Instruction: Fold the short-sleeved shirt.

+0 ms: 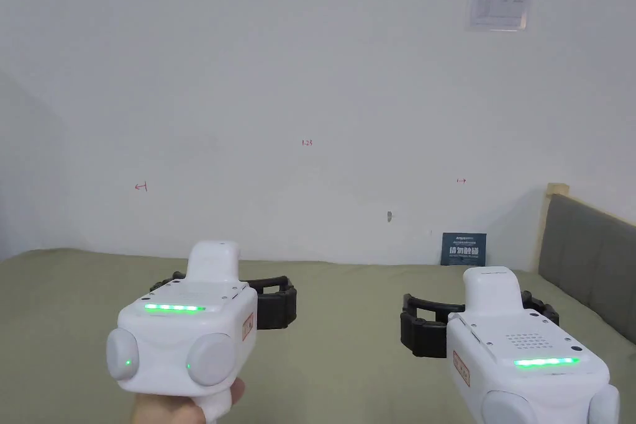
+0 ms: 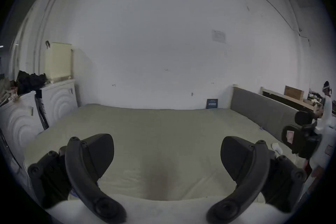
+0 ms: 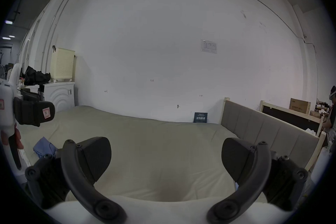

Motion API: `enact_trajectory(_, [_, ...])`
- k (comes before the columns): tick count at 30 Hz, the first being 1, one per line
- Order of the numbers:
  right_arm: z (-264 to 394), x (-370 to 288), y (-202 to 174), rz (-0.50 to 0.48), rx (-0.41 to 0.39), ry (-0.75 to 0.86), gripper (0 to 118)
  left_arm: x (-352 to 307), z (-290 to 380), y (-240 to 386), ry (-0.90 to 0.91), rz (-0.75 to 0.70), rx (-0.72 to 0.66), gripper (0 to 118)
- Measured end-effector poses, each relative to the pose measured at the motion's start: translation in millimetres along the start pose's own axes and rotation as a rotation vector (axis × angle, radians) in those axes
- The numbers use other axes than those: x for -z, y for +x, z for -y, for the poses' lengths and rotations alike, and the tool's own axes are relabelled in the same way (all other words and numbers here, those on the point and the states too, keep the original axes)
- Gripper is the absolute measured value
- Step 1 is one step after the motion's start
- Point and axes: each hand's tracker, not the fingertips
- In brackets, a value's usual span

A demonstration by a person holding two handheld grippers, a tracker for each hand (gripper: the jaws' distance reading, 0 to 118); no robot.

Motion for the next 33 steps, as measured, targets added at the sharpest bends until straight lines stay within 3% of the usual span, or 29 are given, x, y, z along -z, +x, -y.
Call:
enact_trajectory(5, [0.0,0.7,-2.3,-0.006,0.002,-0.004,118,0.3,2.2,15.5,0.003,-0.187,0.156,118])
enact_trajectory(7, [-0.4,-0.1,-2.0,-0.014,0.006,-0.003,118,-5.5,7.7,16.0,0.094,-0.154,0.185,118])
enact_trajectory(12, [-1.5,-1.4,-3.3,-0.019,-0.006,-0.001,118,-6.8,-5.9,9.7,0.001,-0.091,0.112,118])
enact_trajectory(22, [-2.9,-2.7,-4.6,-0.032,-0.008,0.002,118,-9.2,-11.5,-0.3,0.005,-0.102,0.059,118])
enact_trajectory(33, [1.4,-0.2,-1.1,-0.053,0.059,-0.026,118,-8.7,-7.8,-1.1,-0.060,-0.144,0.082,118])
